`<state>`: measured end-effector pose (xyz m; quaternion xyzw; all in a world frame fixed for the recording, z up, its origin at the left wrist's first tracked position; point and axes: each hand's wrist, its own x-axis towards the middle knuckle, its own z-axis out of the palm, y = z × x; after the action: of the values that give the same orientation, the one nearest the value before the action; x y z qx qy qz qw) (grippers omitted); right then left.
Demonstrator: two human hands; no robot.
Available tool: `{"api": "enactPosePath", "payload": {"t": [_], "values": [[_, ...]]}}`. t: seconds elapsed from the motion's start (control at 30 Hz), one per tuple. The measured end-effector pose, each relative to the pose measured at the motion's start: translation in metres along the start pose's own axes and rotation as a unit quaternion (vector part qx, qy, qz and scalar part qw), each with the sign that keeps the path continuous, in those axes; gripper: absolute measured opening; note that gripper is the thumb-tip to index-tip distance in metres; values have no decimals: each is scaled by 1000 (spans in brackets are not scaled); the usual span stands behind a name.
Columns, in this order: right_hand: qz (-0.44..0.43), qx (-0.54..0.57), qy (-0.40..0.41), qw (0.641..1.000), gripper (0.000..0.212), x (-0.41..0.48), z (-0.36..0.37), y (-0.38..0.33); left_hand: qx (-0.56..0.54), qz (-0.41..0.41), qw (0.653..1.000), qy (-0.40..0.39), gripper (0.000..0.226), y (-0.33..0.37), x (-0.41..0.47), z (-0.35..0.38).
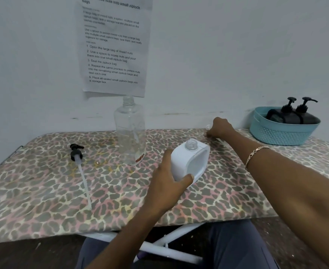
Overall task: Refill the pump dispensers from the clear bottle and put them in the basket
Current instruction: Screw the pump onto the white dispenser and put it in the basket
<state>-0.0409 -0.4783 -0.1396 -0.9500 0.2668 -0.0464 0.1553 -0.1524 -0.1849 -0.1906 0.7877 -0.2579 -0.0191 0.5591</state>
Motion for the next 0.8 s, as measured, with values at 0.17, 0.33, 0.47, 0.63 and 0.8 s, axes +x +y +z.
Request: {"api": "enactPosePath", "payload": {"t": [0.17,0.33,0.47,0.63,0.8], "values": [[-14,104,14,994,43,-2,-11,3,8,0,1000,3,69,2,-1,0],[-82,358,19,930,40,-42,-41,-4,12,-18,1000,-8,68,6,-2,0],[-165,512,31,843,28,-94,-71,-20,7,-24,1000,-13,69,8,-3,0],[-270,571,94,770,23,-142,-102,-41,-7,-31,999,-12,73,9,-4,1],[-320,564,92,756,24,-170,-107,-50,-5,-34,999,-11,79,9,-5,1]]}}
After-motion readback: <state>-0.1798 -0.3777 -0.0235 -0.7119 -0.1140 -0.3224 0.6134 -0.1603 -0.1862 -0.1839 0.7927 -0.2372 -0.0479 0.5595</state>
